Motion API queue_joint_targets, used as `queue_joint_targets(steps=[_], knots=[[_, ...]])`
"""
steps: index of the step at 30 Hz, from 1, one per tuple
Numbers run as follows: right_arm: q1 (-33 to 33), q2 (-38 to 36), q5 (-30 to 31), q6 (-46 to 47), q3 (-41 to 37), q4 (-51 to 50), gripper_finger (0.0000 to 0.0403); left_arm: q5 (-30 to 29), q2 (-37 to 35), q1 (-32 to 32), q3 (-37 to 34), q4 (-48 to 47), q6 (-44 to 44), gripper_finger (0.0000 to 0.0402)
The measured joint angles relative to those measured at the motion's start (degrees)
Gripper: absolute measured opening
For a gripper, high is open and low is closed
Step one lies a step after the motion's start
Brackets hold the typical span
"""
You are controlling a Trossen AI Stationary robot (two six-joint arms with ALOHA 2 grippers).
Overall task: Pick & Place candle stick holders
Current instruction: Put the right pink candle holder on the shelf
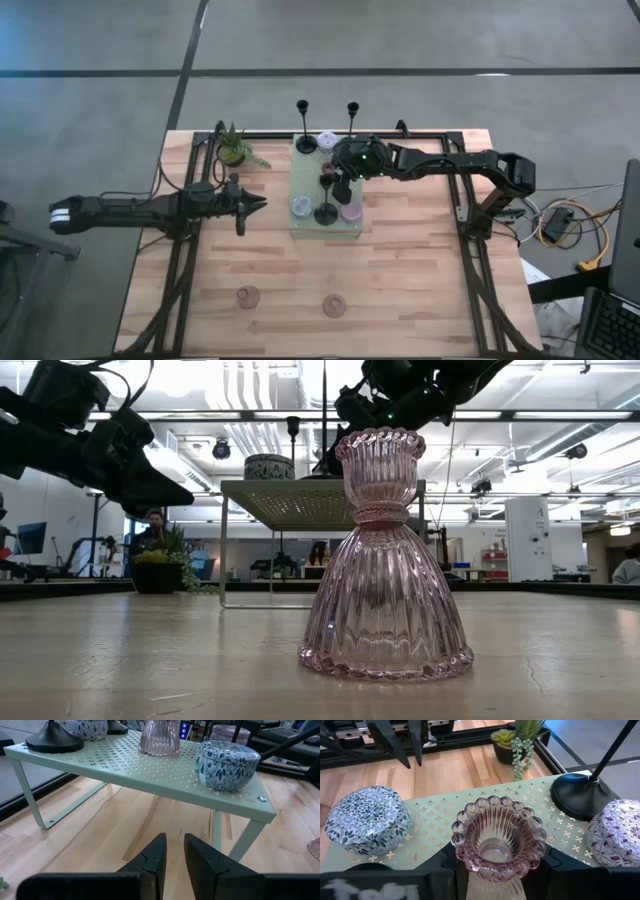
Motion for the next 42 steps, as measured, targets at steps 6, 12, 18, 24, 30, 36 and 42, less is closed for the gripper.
queue_joint_targets(steps=[6, 12, 18, 24, 30, 36, 42], knots=[[0.0, 0.0, -0.42, -0.54, -0.02, 0.04, 0.012, 0.01, 0.0, 0.0, 0.0, 0.0, 0.0, 0.0071], [-0.02, 0.0, -2.67, -0.93, -0.09, 0.05, 0.012, 0.0, 0.0, 0.02, -0.02, 0.0, 0.0, 0.0071], [0.0, 0.0, -3.39, -0.94, -0.15, 0.13, 0.012, 0.0, 0.0, 0.02, -0.02, 0.02, 0.0, 0.0071], [0.0, 0.0, -3.33, -1.4, -0.2, 0.2, 0.012, 0.02, 0.0, 0.0, 0.0, 0.0, 0.0, 0.0071], [-0.02, 0.0, -3.24, -1.86, -0.2, 0.24, 0.012, 0.02, 0.0, 0.02, -0.02, 0.02, 0.0, 0.0071], [0.0, 0.02, -1.98, -3.23, -0.24, 0.76, 0.0163, 0.01, 0.0, 0.0, -0.02, 0.0, 0.0, 0.0071], [-0.02, 0.09, 0.34, -3.22, -0.26, 1.31, 0.0265, 0.0, 0.0, 0.01, 0.0, 0.0, 0.0, 0.0071]])
